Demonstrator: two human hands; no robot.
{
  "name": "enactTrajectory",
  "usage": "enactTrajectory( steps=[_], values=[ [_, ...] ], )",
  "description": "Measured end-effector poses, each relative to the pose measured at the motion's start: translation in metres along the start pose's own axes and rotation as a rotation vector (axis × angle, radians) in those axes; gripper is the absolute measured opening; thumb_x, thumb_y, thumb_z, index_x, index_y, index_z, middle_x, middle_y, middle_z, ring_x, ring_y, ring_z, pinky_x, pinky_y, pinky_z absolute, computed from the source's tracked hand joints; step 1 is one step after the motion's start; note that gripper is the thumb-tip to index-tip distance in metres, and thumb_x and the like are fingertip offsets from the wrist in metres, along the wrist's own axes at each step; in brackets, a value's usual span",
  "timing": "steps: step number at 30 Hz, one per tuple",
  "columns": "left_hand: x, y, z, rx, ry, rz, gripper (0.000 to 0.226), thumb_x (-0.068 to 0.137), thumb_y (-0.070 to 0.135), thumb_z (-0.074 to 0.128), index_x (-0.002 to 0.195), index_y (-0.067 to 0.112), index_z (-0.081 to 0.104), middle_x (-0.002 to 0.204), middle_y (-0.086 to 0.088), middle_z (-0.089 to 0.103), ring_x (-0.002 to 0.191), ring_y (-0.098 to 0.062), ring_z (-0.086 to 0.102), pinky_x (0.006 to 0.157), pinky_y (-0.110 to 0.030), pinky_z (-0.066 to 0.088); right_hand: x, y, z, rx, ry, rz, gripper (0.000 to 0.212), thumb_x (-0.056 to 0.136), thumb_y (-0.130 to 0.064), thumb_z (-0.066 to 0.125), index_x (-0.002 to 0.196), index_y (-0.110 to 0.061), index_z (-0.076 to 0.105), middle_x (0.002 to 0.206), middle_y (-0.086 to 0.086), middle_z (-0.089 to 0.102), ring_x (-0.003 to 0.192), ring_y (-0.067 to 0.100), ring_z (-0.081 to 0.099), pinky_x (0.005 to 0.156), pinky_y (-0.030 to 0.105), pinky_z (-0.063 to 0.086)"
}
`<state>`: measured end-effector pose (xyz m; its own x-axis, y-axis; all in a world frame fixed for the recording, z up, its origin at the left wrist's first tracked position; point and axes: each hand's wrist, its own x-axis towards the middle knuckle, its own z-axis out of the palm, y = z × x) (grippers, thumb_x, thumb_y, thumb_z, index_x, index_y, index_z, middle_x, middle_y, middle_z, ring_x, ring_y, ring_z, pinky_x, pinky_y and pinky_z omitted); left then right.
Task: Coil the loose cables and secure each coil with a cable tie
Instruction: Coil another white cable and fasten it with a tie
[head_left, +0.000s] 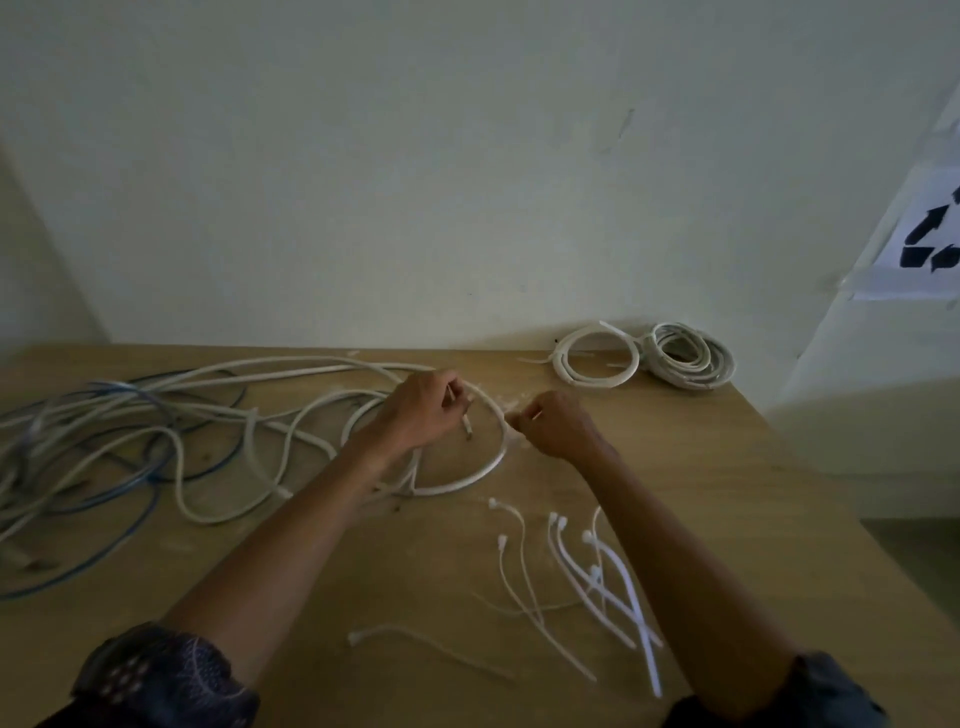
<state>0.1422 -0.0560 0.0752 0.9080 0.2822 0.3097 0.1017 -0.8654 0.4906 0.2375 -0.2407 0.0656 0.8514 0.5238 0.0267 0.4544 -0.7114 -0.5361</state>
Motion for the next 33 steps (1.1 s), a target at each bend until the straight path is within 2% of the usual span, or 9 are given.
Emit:
enactTrajectory(
  steps=[4, 8, 13, 15, 18, 21, 24, 30, 33],
  values=[
    [-0.053, -0.021, -0.02, -0.115, -0.144, 0.026, 0.024, 0.089, 0.042, 0.075, 0.09, 0.019, 0.069, 0.076, 0.007, 0.064, 0.073, -0.016, 0.065, 0.067, -0.032, 0.05, -0.01, -0.034, 0.015, -0.236, -0.06, 0.102, 0.057, 0.089, -0.049, 0.069, 0.123, -0.005, 0.061, 0.126, 0.017, 0.064, 0.117, 0.035, 0.061, 0.083, 0.036, 0.047],
    [-0.082, -0.03, -0.021, 0.073, -0.297, 0.058, 0.055, 0.071, 0.057, 0.085, 0.113, 0.023, 0.07, 0.096, 0.008, 0.053, 0.082, -0.008, 0.053, 0.072, -0.026, 0.042, -0.008, -0.041, 0.018, -0.024, -0.011, 0.155, 0.025, 0.086, -0.025, 0.066, 0.1, -0.004, 0.065, 0.103, 0.018, 0.071, 0.096, 0.034, 0.069, 0.068, 0.032, 0.049],
    [-0.092, -0.033, -0.024, 0.165, -0.148, 0.082, 0.061, 0.08, 0.044, 0.082, 0.133, 0.023, 0.058, 0.125, 0.003, 0.054, 0.112, -0.015, 0.058, 0.085, -0.031, 0.05, 0.003, -0.026, 0.016, 0.446, 0.145, 0.186, 0.022, 0.089, -0.006, 0.058, 0.071, -0.004, 0.071, 0.065, 0.011, 0.072, 0.059, 0.025, 0.071, 0.071, 0.047, 0.063],
    [-0.094, -0.035, -0.033, 0.352, -0.085, 0.026, 0.048, 0.085, 0.044, 0.077, 0.124, 0.021, 0.061, 0.126, 0.0, 0.061, 0.114, -0.022, 0.061, 0.088, -0.035, 0.052, 0.002, -0.021, 0.017, 0.301, 0.155, 0.148, 0.021, 0.09, -0.01, 0.061, 0.072, -0.007, 0.071, 0.073, 0.014, 0.074, 0.071, 0.028, 0.073, 0.075, 0.042, 0.061],
    [-0.097, -0.034, -0.044, 0.556, -0.05, -0.005, 0.029, 0.093, 0.047, 0.067, 0.112, 0.025, 0.067, 0.113, 0.0, 0.069, 0.106, -0.024, 0.066, 0.085, -0.037, 0.052, -0.008, -0.024, 0.025, -0.022, 0.139, 0.101, 0.022, 0.095, -0.024, 0.064, 0.11, -0.008, 0.068, 0.113, 0.014, 0.068, 0.11, 0.033, 0.062, 0.086, 0.036, 0.047],
    [-0.096, -0.037, -0.049, 0.348, 0.044, 0.091, 0.027, 0.093, 0.052, 0.064, 0.097, 0.025, 0.07, 0.095, 0.005, 0.071, 0.087, -0.017, 0.068, 0.074, -0.035, 0.055, -0.019, -0.045, 0.032, 0.005, 0.301, -0.149, 0.027, 0.094, -0.013, 0.063, 0.121, -0.011, 0.062, 0.12, 0.012, 0.059, 0.111, 0.031, 0.057, 0.084, 0.036, 0.045],
    [-0.098, -0.038, -0.052, 0.172, 0.158, 0.165, 0.047, 0.094, 0.064, 0.05, 0.09, 0.022, 0.07, 0.084, 0.008, 0.068, 0.072, -0.011, 0.063, 0.061, -0.031, 0.052, -0.023, -0.072, 0.043, 0.107, 0.097, -0.387, 0.02, 0.096, -0.014, 0.061, 0.114, -0.018, 0.067, 0.101, 0.002, 0.07, 0.093, 0.024, 0.067, 0.077, 0.035, 0.053],
    [-0.103, -0.053, -0.049, -0.013, 0.201, 0.103, 0.019, 0.094, 0.036, 0.069, 0.096, 0.018, 0.075, 0.086, 0.006, 0.072, 0.077, -0.008, 0.065, 0.065, -0.024, 0.05, -0.024, -0.079, 0.072, -0.129, 0.057, -0.094, 0.05, 0.09, -0.059, 0.064, 0.103, -0.01, 0.067, 0.096, 0.008, 0.073, 0.091, 0.027, 0.068, 0.075, 0.036, 0.052],
    [-0.104, -0.056, -0.045, -0.213, 0.034, 0.096, 0.018, 0.096, 0.032, 0.069, 0.097, 0.016, 0.077, 0.083, 0.004, 0.071, 0.075, -0.007, 0.065, 0.066, -0.023, 0.05, -0.022, -0.082, 0.08, -0.057, 0.008, -0.103, 0.038, 0.097, -0.04, 0.06, 0.083, -0.007, 0.07, 0.083, 0.01, 0.072, 0.081, 0.028, 0.068, 0.065, 0.032, 0.045]
  ],
)
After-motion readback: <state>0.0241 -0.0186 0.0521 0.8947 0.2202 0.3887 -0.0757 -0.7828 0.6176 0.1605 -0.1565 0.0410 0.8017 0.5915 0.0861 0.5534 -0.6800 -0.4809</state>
